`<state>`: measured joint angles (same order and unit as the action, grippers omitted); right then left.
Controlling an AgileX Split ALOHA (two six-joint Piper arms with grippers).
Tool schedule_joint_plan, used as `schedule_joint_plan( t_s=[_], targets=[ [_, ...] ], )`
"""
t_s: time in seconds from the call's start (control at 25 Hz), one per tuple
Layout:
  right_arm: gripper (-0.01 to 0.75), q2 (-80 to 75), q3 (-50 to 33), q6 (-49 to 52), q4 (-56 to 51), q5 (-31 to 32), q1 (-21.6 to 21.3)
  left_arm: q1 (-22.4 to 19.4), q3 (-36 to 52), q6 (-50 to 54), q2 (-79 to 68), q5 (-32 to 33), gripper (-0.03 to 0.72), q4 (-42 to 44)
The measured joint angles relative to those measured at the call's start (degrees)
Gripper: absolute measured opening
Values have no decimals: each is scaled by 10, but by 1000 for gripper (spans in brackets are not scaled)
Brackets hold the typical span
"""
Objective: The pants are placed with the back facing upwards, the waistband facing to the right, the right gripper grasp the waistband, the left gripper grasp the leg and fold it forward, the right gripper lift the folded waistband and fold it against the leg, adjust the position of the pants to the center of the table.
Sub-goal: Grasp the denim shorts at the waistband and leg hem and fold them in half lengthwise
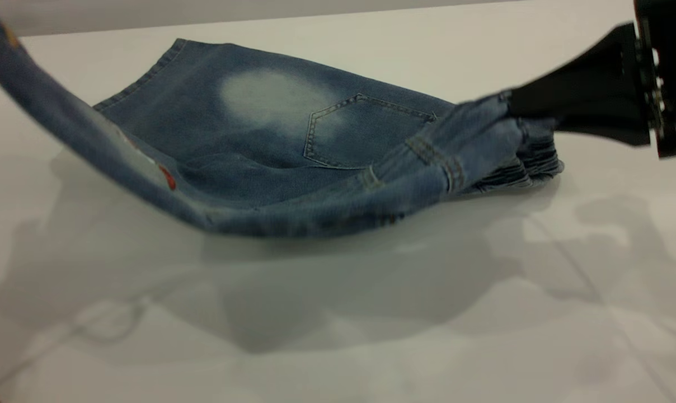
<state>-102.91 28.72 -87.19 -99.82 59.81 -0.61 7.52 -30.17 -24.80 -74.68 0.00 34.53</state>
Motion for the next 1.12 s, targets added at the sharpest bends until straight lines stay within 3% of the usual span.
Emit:
schedule_joint_plan(
  t_s=[0.28, 0.68, 0.92, 1.12],
  targets=[
    [34, 0, 49, 51, 0, -58, 0, -25, -101, 2, -130, -25, 35, 0],
    [34, 0, 55, 108, -2, -199, 0, -40, -245, 0, -307, -46, 35, -1],
    [34, 0, 55, 124, -3, -224, 0, -39, -309, 0, -362, -51, 35, -1],
    [34, 0, 55, 125, -2, -225, 0, -39, -313, -1, -362, -49, 35, -1]
  ],
)
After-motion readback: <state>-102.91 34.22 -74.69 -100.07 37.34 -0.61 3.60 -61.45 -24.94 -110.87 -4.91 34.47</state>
